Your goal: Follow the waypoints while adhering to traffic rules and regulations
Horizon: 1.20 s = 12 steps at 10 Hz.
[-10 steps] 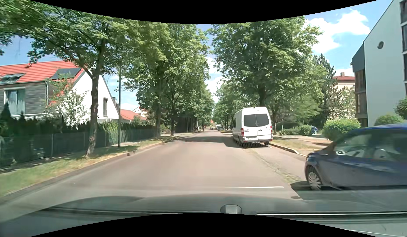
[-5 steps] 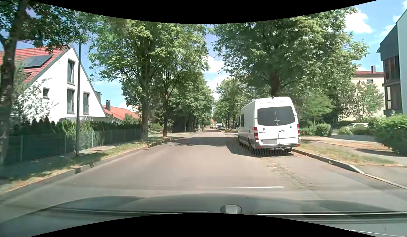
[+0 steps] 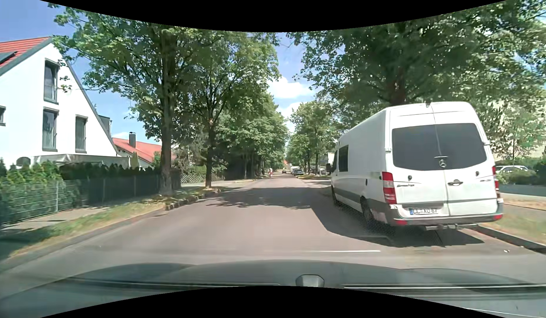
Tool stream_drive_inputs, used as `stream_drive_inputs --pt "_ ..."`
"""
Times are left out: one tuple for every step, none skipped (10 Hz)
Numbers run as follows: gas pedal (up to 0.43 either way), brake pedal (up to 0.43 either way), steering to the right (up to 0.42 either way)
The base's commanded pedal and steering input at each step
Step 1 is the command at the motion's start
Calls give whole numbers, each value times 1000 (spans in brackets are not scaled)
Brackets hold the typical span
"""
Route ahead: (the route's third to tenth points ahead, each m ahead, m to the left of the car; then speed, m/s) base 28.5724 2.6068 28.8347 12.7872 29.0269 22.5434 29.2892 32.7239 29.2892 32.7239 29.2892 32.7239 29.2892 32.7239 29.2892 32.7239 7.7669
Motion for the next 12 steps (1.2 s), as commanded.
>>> stream_drive_inputs --pt "0 134 0" --pt "0 146 2" --pt "0 152 3" --pt "0 159 3" --pt "0 165 4" --pt "0 165 6" --pt "0 177 7" --pt "0 183 7" --pt "0 189 9" --pt "0 189 12" --pt "0 189 14" --pt "0 195 14"
